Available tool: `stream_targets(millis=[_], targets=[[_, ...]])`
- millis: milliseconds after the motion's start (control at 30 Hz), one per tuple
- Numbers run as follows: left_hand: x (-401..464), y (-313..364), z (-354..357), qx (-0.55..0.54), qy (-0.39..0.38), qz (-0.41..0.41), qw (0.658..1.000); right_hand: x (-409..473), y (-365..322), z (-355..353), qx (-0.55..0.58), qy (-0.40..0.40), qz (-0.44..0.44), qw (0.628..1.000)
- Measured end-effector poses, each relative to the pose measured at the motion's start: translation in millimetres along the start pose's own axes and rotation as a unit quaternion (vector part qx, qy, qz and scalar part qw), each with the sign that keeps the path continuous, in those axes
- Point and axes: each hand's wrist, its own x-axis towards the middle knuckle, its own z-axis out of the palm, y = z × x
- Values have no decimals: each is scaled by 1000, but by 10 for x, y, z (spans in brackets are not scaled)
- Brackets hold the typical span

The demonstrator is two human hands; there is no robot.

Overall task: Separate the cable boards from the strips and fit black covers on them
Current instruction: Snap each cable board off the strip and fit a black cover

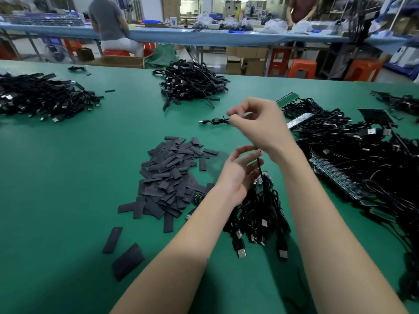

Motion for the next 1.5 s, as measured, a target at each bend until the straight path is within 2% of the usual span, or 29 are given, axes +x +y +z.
stream_targets(millis=[167,300,367,500,700,800,933,1133,1333,1500], targets=[[-25,-3,32,-5,-48,-29,998,-162,396,-475,132,66,102,984],[-31,26,5,1,-68,-50,996,-208,653,-617,227,61,225,945],[-23,28,-1,4,-74,-53,996,-239,704,-651,287,39,251,924],[-14,41,-33,10,-82,-64,995,-286,743,-684,332,23,250,909],[-11,46,-58,4,-99,-81,992,-329,774,-720,248,29,224,942],[-21,53,-69,4,-107,-87,990,-349,752,-727,253,34,217,942],[-52,67,-51,20,-119,-92,988,-352,720,-718,201,49,208,956],[-72,72,-43,25,-126,-93,987,-332,724,-719,337,25,184,923],[-64,70,-57,15,-131,-100,986,-338,739,-676,435,76,155,883],[-69,72,-58,17,-135,-101,986,-345,725,-638,424,83,128,893]])
